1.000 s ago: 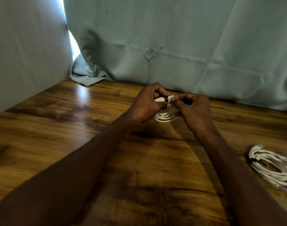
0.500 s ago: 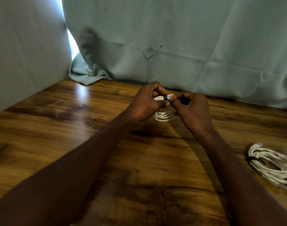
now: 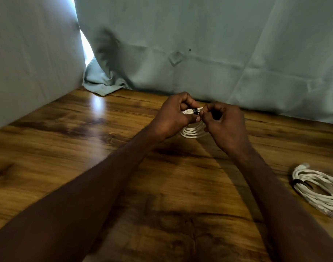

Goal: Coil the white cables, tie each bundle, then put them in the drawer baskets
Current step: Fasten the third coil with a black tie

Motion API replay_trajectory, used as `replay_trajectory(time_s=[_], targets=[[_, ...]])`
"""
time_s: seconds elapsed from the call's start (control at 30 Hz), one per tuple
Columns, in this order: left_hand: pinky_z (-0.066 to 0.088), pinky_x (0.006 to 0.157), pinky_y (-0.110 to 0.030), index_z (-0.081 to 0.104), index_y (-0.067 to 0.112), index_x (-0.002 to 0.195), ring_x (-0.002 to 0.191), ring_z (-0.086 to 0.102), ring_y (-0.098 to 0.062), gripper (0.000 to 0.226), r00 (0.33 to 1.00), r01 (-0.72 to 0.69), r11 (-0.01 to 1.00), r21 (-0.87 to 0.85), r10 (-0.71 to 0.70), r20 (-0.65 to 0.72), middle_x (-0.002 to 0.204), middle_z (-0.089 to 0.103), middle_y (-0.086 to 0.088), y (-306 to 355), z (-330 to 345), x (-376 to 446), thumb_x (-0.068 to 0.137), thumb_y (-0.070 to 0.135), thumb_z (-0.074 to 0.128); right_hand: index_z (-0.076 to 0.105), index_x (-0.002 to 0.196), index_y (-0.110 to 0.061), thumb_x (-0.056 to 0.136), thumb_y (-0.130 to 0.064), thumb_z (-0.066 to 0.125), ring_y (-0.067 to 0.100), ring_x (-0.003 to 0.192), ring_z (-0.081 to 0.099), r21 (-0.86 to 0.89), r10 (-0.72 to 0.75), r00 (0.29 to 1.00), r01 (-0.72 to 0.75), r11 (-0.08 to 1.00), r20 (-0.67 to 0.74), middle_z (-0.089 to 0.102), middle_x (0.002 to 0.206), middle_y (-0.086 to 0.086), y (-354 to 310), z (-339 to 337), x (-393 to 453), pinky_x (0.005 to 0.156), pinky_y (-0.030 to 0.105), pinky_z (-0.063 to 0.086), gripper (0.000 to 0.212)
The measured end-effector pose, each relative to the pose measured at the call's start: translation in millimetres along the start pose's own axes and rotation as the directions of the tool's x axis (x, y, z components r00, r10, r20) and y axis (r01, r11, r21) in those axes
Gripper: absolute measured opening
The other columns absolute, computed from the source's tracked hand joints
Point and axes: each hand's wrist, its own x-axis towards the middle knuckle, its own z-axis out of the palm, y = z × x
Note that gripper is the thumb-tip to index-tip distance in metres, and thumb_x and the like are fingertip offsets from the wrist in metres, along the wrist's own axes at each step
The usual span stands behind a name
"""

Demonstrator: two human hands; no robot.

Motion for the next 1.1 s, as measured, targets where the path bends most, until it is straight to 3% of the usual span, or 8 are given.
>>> replay_trajectory(time_s=[0.3, 0.47, 0.63, 0.9, 1.0, 1.1], targets=[[0.051, 0.064, -0.016, 0.062, 0.000, 0.096, 0.073, 0.070, 0.001, 0.026, 1.000, -0.021, 1.000, -0.003, 0.021, 0.015, 0.084, 0.074, 0.001, 1.0, 4.5, -2.7, 0.079, -0.008, 0.080, 0.077, 0.092, -0.017, 0.092, -0.026, 0.063, 0.017, 0.069, 0.068, -0.113, -0.099, 0.995, 0.097, 0.989, -0.011, 0.072, 0.076, 0.000, -6.3, 0.2, 0.5, 0.067, 0.042, 0.055, 0.016], [0.051, 0.060, -0.017, 0.061, 0.003, 0.097, 0.065, 0.068, -0.001, 0.026, 1.000, 0.012, 0.999, -0.039, -0.012, 0.011, 0.079, 0.072, -0.004, 3.6, 3.4, -2.4, 0.082, -0.010, 0.077, 0.077, 0.086, -0.018, 0.086, -0.020, 0.064, 0.009, 0.067, 0.066, -0.158, -0.038, 0.997, 0.027, 0.987, -0.065, 0.070, 0.072, -0.005, -8.8, -0.1, -0.8, 0.065, 0.032, 0.053, 0.013], [0.051, 0.060, -0.024, 0.060, -0.004, 0.107, 0.063, 0.063, -0.014, 0.020, 0.997, 0.049, 0.998, -0.031, -0.047, 0.055, 0.075, 0.072, -0.004, 8.7, 1.1, -4.3, 0.089, -0.007, 0.068, 0.079, 0.089, -0.018, 0.091, -0.019, 0.068, 0.004, 0.065, 0.065, -0.140, -0.013, 0.997, 0.002, 0.990, -0.080, 0.072, 0.073, -0.006, -6.5, -2.5, 0.2, 0.057, 0.018, 0.044, 0.011], [0.050, 0.063, -0.018, 0.061, -0.003, 0.108, 0.064, 0.069, -0.012, 0.017, 0.992, 0.049, 0.998, -0.036, -0.044, 0.117, 0.070, 0.074, -0.002, 13.1, -2.4, -5.8, 0.094, -0.012, 0.056, 0.077, 0.088, -0.016, 0.088, -0.015, 0.064, 0.020, 0.065, 0.071, -0.056, 0.014, 0.999, -0.017, 0.998, -0.039, 0.074, 0.073, 0.001, -3.6, -5.1, 1.9, 0.064, 0.044, 0.059, 0.013], [0.057, 0.073, -0.030, 0.064, 0.003, 0.104, 0.071, 0.072, -0.022, 0.022, 0.991, 0.061, 0.993, -0.101, -0.048, 0.128, 0.081, 0.075, -0.015, 12.1, -4.4, -4.5, 0.093, -0.014, 0.054, 0.078, 0.089, -0.017, 0.088, -0.019, 0.066, 0.018, 0.065, 0.071, -0.053, -0.003, 0.999, 0.001, 0.999, -0.047, 0.073, 0.074, -0.001, -2.7, -5.0, 1.5, 0.065, 0.045, 0.059, 0.012], [0.059, 0.074, -0.032, 0.064, 0.005, 0.103, 0.072, 0.073, -0.024, 0.024, 0.985, 0.070, 0.988, -0.136, -0.047, 0.165, 0.085, 0.076, -0.013, 12.2, -4.9, -5.4, 0.094, -0.015, 0.053, 0.079, 0.094, -0.015, 0.090, -0.021, 0.067, 0.015, 0.067, 0.069, -0.114, -0.058, 0.997, 0.052, 0.992, -0.045, 0.072, 0.079, 0.000, -2.3, -4.8, 1.1, 0.067, 0.042, 0.058, 0.014]])
